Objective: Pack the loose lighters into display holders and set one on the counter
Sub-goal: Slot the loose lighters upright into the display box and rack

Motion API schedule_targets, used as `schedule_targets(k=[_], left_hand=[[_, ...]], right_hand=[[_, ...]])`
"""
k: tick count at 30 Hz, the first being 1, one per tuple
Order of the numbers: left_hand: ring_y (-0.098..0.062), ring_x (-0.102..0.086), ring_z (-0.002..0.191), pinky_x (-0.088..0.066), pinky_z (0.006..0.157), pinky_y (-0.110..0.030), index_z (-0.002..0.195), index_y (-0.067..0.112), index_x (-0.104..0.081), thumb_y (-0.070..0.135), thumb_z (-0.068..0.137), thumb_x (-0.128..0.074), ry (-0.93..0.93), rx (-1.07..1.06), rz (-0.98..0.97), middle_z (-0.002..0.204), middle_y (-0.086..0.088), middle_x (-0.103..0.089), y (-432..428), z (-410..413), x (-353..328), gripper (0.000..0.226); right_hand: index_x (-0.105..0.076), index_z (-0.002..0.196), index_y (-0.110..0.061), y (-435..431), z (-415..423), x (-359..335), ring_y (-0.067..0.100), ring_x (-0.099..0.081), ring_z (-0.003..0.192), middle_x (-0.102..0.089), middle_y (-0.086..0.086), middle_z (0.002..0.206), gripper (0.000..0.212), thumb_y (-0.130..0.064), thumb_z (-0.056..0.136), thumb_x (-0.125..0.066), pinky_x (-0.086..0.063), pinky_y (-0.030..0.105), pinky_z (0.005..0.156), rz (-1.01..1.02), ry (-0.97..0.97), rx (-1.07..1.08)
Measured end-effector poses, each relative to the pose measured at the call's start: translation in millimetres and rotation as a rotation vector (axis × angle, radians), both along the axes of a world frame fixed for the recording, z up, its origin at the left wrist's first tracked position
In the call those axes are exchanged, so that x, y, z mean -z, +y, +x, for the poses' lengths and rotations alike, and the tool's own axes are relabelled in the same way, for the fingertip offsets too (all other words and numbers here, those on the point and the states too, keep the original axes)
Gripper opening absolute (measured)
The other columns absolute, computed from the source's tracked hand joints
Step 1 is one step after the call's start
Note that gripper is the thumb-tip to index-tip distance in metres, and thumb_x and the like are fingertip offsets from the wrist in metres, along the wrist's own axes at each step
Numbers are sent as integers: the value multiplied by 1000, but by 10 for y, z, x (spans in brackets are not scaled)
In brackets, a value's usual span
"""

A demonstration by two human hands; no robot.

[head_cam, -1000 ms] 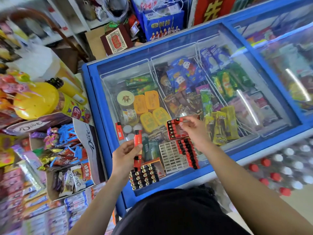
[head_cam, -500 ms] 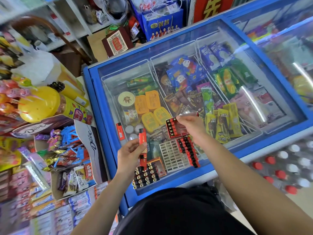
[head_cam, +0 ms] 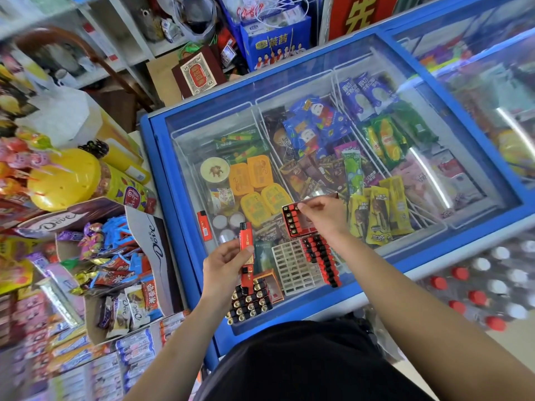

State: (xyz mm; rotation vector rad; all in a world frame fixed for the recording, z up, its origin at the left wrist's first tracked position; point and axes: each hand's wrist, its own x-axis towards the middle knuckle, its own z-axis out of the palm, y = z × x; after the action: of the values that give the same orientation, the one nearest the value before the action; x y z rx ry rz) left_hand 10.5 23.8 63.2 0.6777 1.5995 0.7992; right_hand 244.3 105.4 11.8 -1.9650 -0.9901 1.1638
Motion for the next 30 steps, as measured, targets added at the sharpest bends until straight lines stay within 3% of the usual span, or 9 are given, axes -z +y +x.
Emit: schedule_targets(k=[6,10,13,16,18,23,27,30], left_hand=[[-23,-72,91,-58,90,-40,107,15,-76,18,88,-78,-13,-10,-7,94,-4,-78,8,-4,-15,19],[-24,-73,94,-58,93,-46,111,15,-75,23,88,-78,-61,-13,-22,103,-7,-77,47,6,-17,25],[-23,-71,85,-62,81,-42,114,9,-72,21,94,-69,-187,-39,-35,108,-11,-75,68,55,-57,23],[-28,-65,89,-56,88,-53,115,3,-69,22,98,-63,-294,-61,-22,106,-15,-72,93,115,-114,26],[-28,-69,93,-60,85,-48,122,-2,-63,21,101,-58,-346,-77,-7,110,-16,-72,109,140,-146,31],[-27,-69,103,-57,95,-51,129,-3,-58,21,105,-52,-413,-105,9,121,-19,-70,94,152,-188,34],[-31,-69,110,-57,95,-52,125,1,-62,24,101,-60,-314,-92,4,121,-17,-72,63,81,-137,33],[-26,-73,100,-59,93,-50,120,8,-67,25,97,-67,-247,-85,-18,115,-14,-74,32,36,-111,29]], right_hand=[[-73,82,-12,-46,-26,57,8,-66,76,-72,-4,80,26,-37,86,-78,-52,24,71,-37,-64,26],[-71,80,-13,-194,-48,-168,5,-65,70,-70,-6,75,22,-33,86,-77,-50,20,67,118,-96,20],[-72,90,-12,-372,-179,-476,7,-66,77,-71,-2,82,16,-27,88,-76,-53,18,72,182,11,-212],[-67,107,-17,-562,-334,-643,9,-67,90,-70,-5,97,24,-28,87,-75,-57,24,82,59,126,-518],[-64,112,-22,-676,-397,-649,8,-68,91,-70,-8,100,32,-29,84,-79,-58,28,85,-28,199,-573],[-58,112,-18,-896,-455,-632,32,-72,81,-71,14,92,36,-6,84,-78,-62,43,77,-103,396,-491],[-61,118,-19,-992,-417,-646,28,-72,73,-72,14,84,38,-1,88,-73,-62,46,74,-33,395,-378],[-63,127,-22,-1034,-358,-662,27,-70,71,-71,15,84,39,-3,93,-67,-62,41,70,10,405,-328]])
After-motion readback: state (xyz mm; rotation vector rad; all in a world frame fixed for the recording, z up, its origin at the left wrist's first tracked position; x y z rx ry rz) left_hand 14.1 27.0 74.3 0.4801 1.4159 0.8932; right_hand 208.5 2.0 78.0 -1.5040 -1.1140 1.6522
